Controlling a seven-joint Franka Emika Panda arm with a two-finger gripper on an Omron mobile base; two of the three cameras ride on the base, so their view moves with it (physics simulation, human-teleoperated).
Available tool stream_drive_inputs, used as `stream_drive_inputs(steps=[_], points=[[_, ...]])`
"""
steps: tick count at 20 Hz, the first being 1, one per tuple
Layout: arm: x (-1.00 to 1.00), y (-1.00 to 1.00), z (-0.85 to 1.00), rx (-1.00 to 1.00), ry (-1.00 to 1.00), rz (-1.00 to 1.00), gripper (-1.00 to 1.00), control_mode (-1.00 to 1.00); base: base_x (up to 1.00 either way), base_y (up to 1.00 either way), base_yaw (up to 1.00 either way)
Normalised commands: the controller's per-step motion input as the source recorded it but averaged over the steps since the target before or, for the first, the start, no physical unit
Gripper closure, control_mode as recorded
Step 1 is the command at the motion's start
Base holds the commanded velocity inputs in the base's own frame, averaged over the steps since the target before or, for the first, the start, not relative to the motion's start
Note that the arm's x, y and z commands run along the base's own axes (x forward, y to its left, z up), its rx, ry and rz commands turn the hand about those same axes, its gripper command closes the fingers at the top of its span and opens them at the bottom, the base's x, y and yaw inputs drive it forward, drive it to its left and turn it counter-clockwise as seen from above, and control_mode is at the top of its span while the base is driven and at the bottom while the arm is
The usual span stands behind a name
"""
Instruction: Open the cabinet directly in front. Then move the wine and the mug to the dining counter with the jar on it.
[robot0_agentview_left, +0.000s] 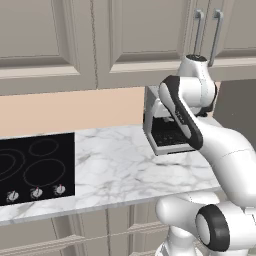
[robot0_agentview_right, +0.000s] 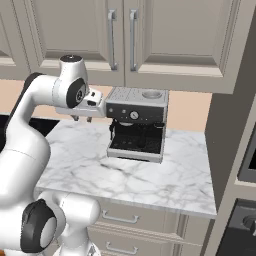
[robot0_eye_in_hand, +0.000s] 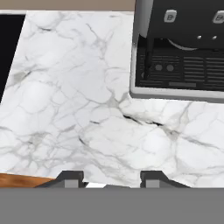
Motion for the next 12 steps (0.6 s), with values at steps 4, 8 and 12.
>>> stream_drive_inputs(steps=[4, 8, 12], points=[[-0.07, -0.14, 0.00, 0.00, 0.00, 0.00, -1.00, -1.00, 0.00, 0.00, 0.00], [-0.16, -0.29, 0.02, 0.04, -0.03, 0.00, -1.00, -1.00, 0.00, 0.00, 0.00], [-0.14, -0.26, 0.12, 0.06, -0.08, 0.00, -1.00, -1.00, 0.00, 0.00, 0.00]])
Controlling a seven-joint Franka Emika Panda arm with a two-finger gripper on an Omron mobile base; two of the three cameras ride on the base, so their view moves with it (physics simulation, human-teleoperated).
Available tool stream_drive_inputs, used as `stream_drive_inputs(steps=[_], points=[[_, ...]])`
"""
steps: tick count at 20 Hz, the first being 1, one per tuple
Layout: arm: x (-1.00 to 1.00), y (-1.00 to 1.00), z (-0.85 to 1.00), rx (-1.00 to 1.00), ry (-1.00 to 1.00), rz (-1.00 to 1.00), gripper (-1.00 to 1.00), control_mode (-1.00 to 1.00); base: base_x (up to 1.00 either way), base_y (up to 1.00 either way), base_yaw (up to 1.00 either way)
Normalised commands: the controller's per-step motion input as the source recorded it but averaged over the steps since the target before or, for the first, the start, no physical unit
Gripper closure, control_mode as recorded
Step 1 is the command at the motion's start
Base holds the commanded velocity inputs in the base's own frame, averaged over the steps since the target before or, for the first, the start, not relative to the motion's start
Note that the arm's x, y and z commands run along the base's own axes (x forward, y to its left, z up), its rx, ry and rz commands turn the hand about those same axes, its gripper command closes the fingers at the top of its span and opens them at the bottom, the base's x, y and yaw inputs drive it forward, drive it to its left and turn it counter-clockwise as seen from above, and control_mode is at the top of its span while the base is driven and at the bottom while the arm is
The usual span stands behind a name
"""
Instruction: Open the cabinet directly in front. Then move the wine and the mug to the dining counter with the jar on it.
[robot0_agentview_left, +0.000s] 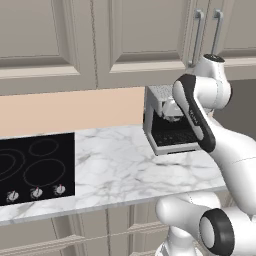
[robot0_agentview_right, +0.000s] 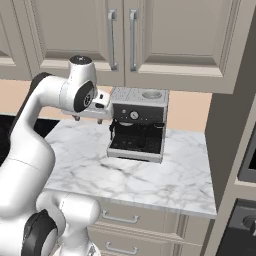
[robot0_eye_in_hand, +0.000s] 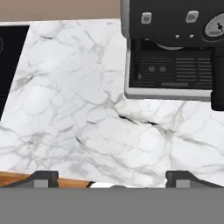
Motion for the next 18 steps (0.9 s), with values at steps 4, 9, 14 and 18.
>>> stream_drive_inputs(steps=[4, 9, 14, 18], points=[[-0.11, -0.23, 0.24, 0.06, -0.12, 0.00, -1.00, -1.00, 0.00, 0.00, 0.00], [-0.05, -0.13, 0.28, 0.04, -0.15, 0.00, -1.00, -1.00, 0.00, 0.00, 0.00], [0.00, -0.04, 0.43, 0.01, -0.12, 0.00, -1.00, -1.00, 0.00, 0.00, 0.00], [0.00, 0.00, 0.46, 0.00, -0.09, 0.00, -1.00, -1.00, 0.00, 0.00, 0.00]])
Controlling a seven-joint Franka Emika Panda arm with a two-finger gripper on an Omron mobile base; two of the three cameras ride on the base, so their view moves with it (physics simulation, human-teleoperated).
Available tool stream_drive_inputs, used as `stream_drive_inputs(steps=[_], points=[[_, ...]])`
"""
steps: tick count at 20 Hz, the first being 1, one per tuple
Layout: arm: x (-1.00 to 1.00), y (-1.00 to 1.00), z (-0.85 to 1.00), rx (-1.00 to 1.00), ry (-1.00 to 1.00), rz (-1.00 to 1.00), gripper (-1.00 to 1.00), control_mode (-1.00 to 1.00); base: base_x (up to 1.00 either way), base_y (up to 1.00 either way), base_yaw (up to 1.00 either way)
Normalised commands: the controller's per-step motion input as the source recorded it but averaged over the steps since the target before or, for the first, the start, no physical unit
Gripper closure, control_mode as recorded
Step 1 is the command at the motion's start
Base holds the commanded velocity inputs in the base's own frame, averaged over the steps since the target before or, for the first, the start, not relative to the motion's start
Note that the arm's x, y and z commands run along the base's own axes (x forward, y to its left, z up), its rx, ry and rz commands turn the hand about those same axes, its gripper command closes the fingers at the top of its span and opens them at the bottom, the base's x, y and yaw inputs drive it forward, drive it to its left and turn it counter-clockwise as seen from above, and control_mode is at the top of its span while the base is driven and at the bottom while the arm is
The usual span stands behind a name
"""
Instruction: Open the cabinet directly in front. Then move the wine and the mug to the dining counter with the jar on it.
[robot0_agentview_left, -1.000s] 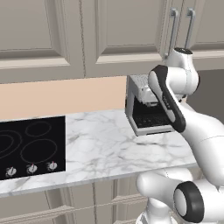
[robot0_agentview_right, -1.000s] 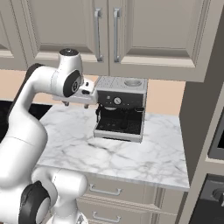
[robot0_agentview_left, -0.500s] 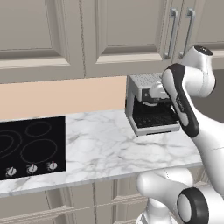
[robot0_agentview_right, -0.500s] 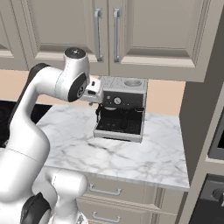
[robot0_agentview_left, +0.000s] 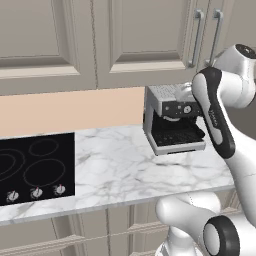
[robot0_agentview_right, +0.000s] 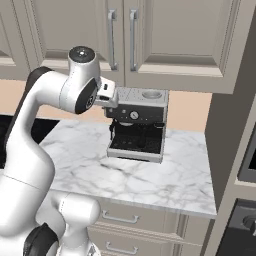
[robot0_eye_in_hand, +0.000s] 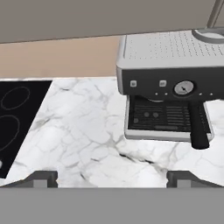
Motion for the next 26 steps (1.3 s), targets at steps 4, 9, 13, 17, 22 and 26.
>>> stream_drive_inputs(steps=[4, 9, 13, 17, 22, 26], points=[[0.00, 0.00, 0.38, 0.00, -0.11, 0.00, -1.00, -1.00, 0.00, 0.00, 0.00], [0.00, -0.04, 0.35, 0.00, -0.11, 0.00, -1.00, -1.00, 0.00, 0.00, 0.00], [0.00, -0.01, 0.24, 0.00, -0.21, 0.00, -1.00, -1.00, 0.00, 0.00, 0.00], [0.00, 0.00, 0.04, 0.00, -0.34, 0.00, -1.00, -1.00, 0.00, 0.00, 0.00], [-0.02, 0.00, 0.00, 0.00, -0.45, 0.00, -1.00, -1.00, 0.00, 0.00, 0.00], [0.00, 0.00, 0.01, 0.00, -0.41, 0.00, -1.00, -1.00, 0.00, 0.00, 0.00]])
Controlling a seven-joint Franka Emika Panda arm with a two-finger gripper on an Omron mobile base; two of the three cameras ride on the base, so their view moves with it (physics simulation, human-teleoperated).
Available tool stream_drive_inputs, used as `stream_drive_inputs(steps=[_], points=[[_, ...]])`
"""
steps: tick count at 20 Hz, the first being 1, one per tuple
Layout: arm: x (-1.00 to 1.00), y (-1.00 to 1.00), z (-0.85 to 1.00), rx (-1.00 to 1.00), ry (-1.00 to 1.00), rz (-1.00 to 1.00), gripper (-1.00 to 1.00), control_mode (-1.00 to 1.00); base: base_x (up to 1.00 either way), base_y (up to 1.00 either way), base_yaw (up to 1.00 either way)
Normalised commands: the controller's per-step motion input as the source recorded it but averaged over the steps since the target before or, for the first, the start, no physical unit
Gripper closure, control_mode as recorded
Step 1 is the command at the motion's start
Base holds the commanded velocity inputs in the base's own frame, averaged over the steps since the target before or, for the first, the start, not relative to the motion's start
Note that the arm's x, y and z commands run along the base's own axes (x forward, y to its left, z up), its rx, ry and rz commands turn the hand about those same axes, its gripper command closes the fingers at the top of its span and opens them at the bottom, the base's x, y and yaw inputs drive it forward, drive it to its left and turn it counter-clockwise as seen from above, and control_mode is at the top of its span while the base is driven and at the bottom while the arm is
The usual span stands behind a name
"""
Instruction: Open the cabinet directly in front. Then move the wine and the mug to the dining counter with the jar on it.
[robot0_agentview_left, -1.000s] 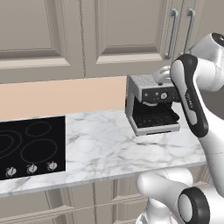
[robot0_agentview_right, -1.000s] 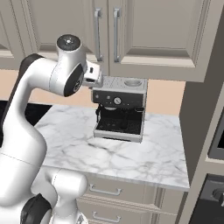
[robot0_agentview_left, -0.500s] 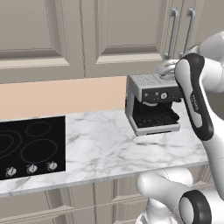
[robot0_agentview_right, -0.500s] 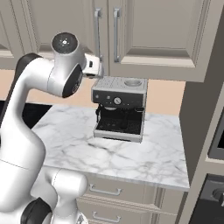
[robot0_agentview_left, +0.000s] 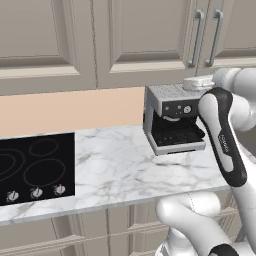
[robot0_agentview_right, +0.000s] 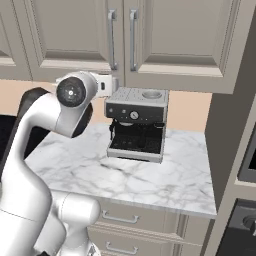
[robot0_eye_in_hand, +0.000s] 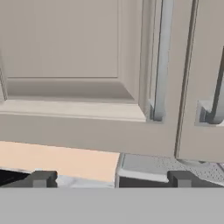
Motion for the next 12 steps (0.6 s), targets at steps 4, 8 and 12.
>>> stream_drive_inputs(steps=[4, 8, 12], points=[[0.00, 0.00, 0.03, 0.00, -0.39, 0.00, -1.00, -1.00, 0.00, 0.00, 0.00], [0.00, -0.01, 0.10, 0.00, -0.35, 0.00, -1.00, -1.00, 0.00, 0.00, 0.00], [0.00, -0.01, 0.08, 0.00, -0.33, 0.00, -1.00, -1.00, 0.00, 0.00, 0.00]])
